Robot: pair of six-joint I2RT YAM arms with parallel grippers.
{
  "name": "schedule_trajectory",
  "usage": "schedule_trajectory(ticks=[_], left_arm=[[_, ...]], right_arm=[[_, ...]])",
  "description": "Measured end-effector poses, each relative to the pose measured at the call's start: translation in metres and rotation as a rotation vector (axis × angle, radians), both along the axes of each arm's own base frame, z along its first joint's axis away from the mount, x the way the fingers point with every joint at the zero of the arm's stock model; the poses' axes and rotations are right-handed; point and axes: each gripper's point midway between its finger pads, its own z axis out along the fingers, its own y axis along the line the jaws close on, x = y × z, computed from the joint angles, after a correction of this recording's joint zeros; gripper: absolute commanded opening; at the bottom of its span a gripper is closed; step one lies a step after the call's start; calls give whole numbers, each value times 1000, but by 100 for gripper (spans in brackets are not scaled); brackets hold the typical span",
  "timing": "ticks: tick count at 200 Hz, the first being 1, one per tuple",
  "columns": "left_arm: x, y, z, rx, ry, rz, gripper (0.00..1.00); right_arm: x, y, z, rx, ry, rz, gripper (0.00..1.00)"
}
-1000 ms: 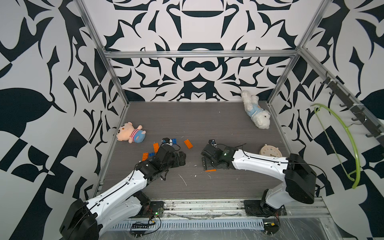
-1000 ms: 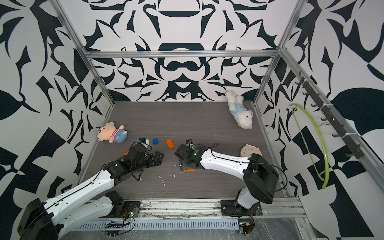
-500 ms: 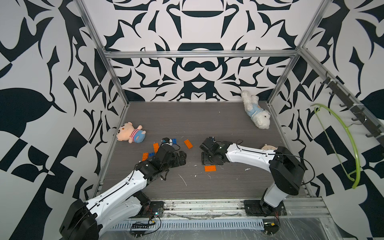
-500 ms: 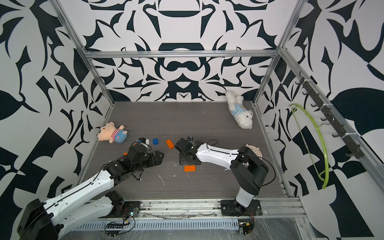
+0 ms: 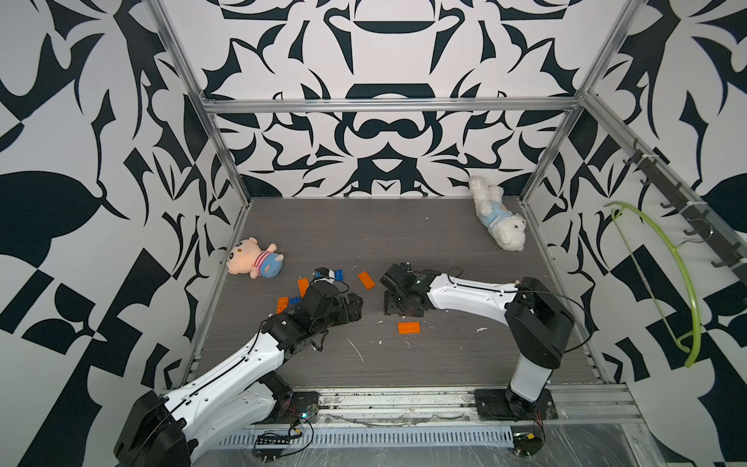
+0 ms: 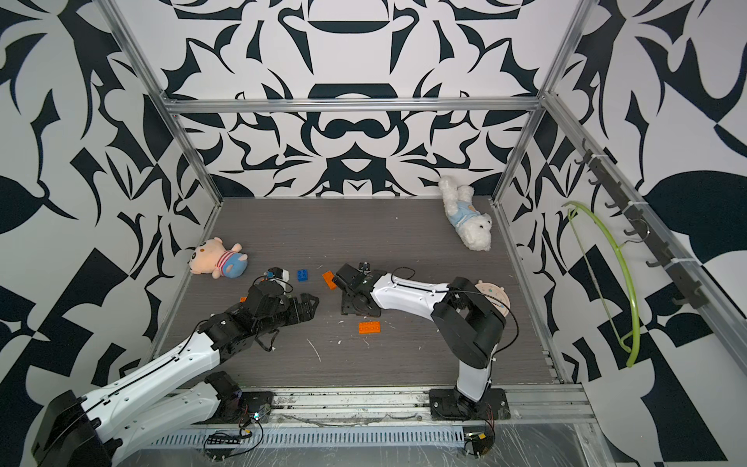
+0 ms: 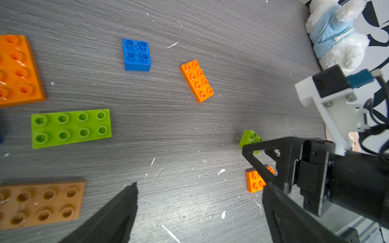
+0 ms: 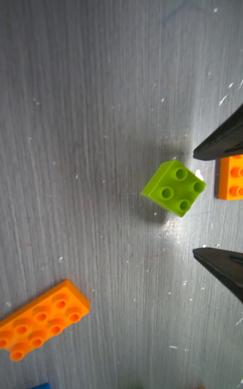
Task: Assemble the number 5 with lego
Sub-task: Pick up the lego brick from the center of the board.
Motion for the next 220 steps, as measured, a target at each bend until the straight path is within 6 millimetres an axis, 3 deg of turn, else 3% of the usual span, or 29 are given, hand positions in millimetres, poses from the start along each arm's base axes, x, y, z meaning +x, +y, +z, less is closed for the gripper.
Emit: schedule_trajectory(ticks=[86, 133, 165, 220], left_arm=[[0, 0, -1, 2, 4, 2, 99], [1, 0, -5, 10, 13, 2, 99], [2, -3, -14, 27, 35, 0, 99], [6, -12, -18, 22, 58, -19, 99]], right_arm=[[14, 18, -1, -3, -14, 38, 69], [20, 1, 0, -96, -55, 21, 73], [22, 2, 0, -77, -59, -24, 73], [24, 4, -13, -72, -36, -92, 63]])
